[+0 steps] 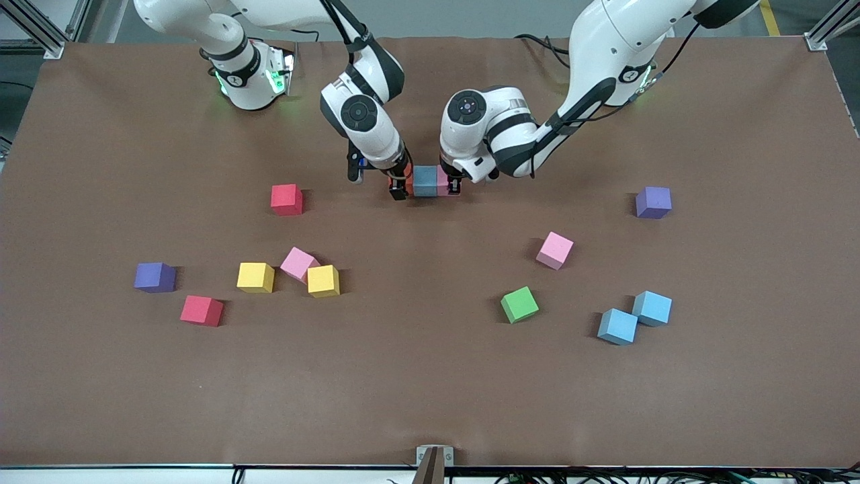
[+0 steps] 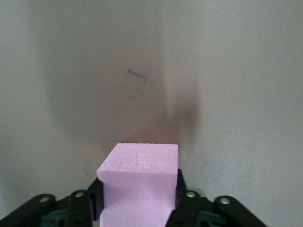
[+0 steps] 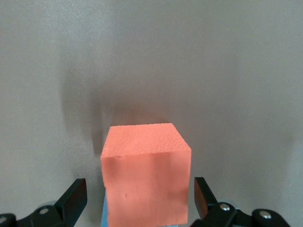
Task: Arrange 11 blocks into digit 3
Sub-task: 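Lower both blocks against the blue block and open both grippers, then move the right gripper to the yellow block while the left gripper withdraws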
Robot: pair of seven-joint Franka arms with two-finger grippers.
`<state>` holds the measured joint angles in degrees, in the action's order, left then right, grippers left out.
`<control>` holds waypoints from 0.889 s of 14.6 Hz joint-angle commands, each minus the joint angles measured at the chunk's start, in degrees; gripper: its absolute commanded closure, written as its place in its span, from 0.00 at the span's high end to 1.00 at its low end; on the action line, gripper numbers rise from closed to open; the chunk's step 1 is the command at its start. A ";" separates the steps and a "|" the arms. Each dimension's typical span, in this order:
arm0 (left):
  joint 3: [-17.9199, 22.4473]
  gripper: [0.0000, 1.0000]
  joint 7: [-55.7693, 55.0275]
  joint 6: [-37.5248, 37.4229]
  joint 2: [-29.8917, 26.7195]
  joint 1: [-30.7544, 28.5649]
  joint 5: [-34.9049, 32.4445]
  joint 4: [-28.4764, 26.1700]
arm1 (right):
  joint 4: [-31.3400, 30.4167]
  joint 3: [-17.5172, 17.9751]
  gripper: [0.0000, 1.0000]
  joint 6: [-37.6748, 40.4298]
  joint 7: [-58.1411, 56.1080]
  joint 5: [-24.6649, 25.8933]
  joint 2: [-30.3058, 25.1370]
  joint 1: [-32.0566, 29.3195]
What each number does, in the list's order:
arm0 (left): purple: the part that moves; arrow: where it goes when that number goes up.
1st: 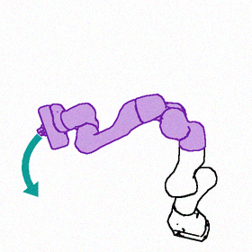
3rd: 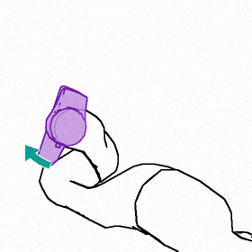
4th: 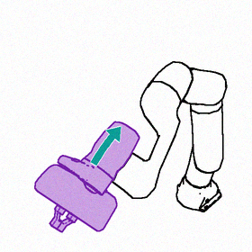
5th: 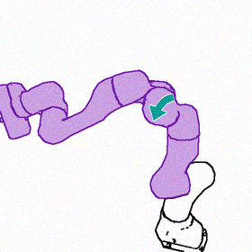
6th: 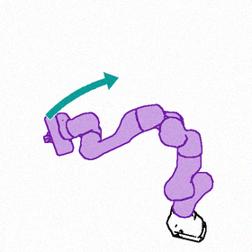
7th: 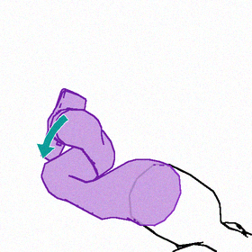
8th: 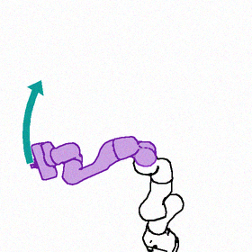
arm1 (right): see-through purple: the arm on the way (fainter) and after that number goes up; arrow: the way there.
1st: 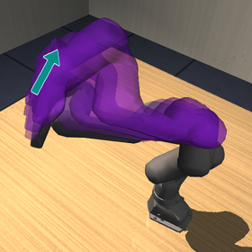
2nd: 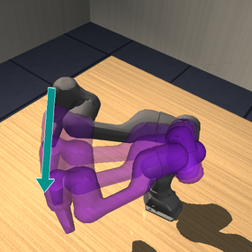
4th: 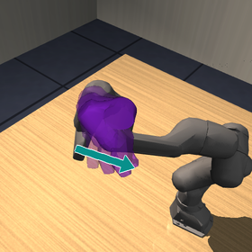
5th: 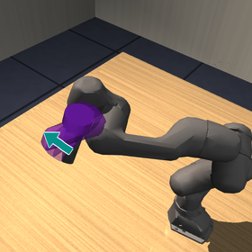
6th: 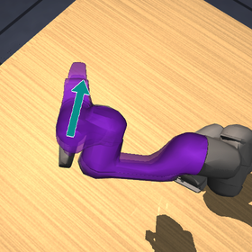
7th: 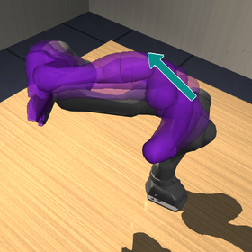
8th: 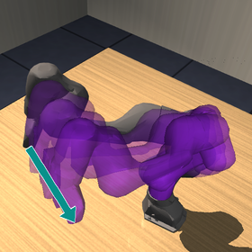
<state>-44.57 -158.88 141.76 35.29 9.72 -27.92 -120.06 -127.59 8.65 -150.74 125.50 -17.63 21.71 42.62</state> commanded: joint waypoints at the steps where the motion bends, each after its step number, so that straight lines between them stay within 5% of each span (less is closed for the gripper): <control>1: 0.10 1.00 -10.31 -0.25 0.57 1.61 -3.37 1.23 | 0.15 0.05 1.00 0.79 0.36 -1.09 -2.01 -2.36; 7: -0.69 1.00 -10.22 -5.07 -1.62 2.14 -3.45 1.75 | 2.61 -0.04 1.00 14.31 0.19 -0.56 -8.34 -4.91; 13: -4.56 1.00 -10.13 -12.90 -4.88 0.83 -3.28 4.12 | 4.01 -0.74 1.00 15.56 -0.25 2.15 -12.12 -9.73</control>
<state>-48.08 -158.86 132.06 32.95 10.69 -28.23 -116.49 -123.47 7.74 -136.18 125.50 -17.28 12.38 36.39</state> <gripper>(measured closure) 0.000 0.000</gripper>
